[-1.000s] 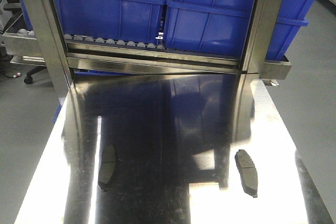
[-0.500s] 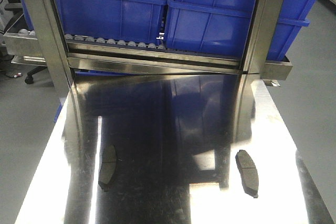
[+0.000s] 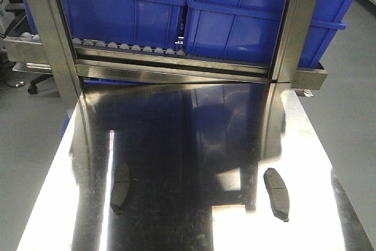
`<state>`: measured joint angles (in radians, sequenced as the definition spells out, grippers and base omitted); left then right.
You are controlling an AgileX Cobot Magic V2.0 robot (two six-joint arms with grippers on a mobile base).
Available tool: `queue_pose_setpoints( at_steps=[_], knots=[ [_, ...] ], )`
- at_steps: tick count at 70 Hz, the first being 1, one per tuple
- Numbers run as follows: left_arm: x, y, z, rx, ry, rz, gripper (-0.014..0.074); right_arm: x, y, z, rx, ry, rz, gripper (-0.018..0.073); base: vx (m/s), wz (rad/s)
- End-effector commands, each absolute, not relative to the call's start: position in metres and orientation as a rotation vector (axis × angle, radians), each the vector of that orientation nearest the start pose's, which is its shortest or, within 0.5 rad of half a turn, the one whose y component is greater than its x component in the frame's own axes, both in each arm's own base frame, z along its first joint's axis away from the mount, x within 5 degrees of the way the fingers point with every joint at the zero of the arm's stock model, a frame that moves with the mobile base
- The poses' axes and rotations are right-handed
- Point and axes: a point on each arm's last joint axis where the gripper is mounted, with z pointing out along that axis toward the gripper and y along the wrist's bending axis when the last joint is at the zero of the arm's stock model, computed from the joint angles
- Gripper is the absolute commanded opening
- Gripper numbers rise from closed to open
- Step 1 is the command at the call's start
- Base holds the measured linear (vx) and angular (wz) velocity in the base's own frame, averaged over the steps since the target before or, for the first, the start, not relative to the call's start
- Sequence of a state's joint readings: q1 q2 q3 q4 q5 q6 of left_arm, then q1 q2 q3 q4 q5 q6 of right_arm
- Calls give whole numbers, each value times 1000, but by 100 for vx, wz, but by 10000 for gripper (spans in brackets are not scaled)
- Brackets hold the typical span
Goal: Move and align brake pads A on conveyor
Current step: 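Turn and approach the shiny steel table holding two brake pads, then extend the left gripper over the brake pad nearest it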
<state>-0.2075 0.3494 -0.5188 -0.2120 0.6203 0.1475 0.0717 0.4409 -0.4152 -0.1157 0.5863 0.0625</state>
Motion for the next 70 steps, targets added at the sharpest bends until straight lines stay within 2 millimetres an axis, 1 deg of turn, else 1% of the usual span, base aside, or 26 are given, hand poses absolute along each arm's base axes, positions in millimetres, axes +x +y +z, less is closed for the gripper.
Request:
queue_pose_setpoints(
  at_steps=[1, 21, 60, 65, 70],
  knots=[
    [70, -26, 321, 235, 1842, -289, -6, 93, 1, 284, -78, 2003, -52, -1, 0, 0],
    [71, -25, 325, 222, 1799, -286, -6, 93, 1, 284, -78, 2003, -52, -1, 0, 0],
    [70, -26, 322, 229, 1823, -289, -5, 93, 1, 284, -78, 2003, -52, -1, 0, 0],
    [70, -26, 322, 229, 1825, -289, 15, 93, 1, 284, -78, 2003, -52, -1, 0, 0],
    [70, -26, 322, 230, 1827, -289, 77, 93, 1, 284, -78, 2003, -52, -1, 0, 0]
  ],
)
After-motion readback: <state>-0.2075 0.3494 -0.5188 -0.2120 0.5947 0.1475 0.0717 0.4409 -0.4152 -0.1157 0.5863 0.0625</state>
